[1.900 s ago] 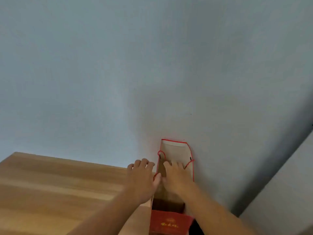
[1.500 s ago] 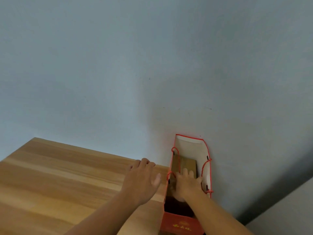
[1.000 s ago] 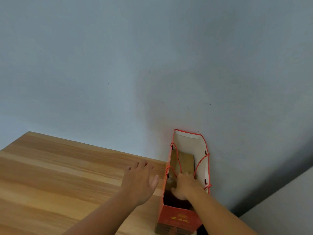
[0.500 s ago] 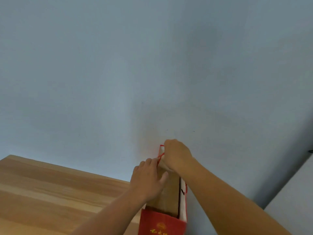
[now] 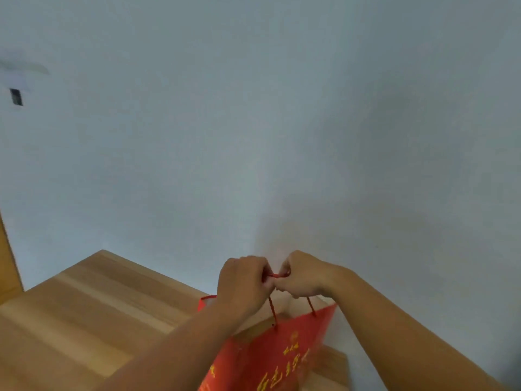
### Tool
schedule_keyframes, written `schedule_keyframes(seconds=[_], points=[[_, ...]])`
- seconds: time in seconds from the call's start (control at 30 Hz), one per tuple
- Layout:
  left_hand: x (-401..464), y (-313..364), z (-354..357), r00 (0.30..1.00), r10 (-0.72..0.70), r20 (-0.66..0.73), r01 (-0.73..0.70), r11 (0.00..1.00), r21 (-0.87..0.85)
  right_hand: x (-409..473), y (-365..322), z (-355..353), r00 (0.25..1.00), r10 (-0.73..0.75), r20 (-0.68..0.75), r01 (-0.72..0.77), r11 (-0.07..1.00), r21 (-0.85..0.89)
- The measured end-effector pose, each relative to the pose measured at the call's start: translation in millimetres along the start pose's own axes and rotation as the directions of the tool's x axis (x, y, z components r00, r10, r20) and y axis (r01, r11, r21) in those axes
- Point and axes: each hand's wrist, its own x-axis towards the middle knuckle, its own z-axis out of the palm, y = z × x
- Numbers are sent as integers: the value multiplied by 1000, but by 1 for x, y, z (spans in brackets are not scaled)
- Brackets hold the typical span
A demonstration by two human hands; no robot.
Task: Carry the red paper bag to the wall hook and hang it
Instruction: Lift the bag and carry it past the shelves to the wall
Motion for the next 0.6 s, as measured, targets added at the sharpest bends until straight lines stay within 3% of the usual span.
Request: schedule_keyframes(seconds=[0.07,0.13,0.27,0.43,0.6], points=[[-6,-20,-29,997,41,60,-45,997,58,-5,-16,12,993,-114,1,114,989,-98],[-18,-37,-56,991,75,109,-91,984,155,-4,-36,29,966,-238,-99,209,947,-243],[-49,-80,-108,994,16,112,-48,955,293,1,-87,57,850,-498,-172,404,825,-395],[-107,-151,-176,989,-140,51,114,930,348,-1,-167,99,691,-711,-132,619,676,-399],[-165,-220,-237,967,-250,-42,243,871,427,-8,-270,132,598,-799,-59,766,592,-251]])
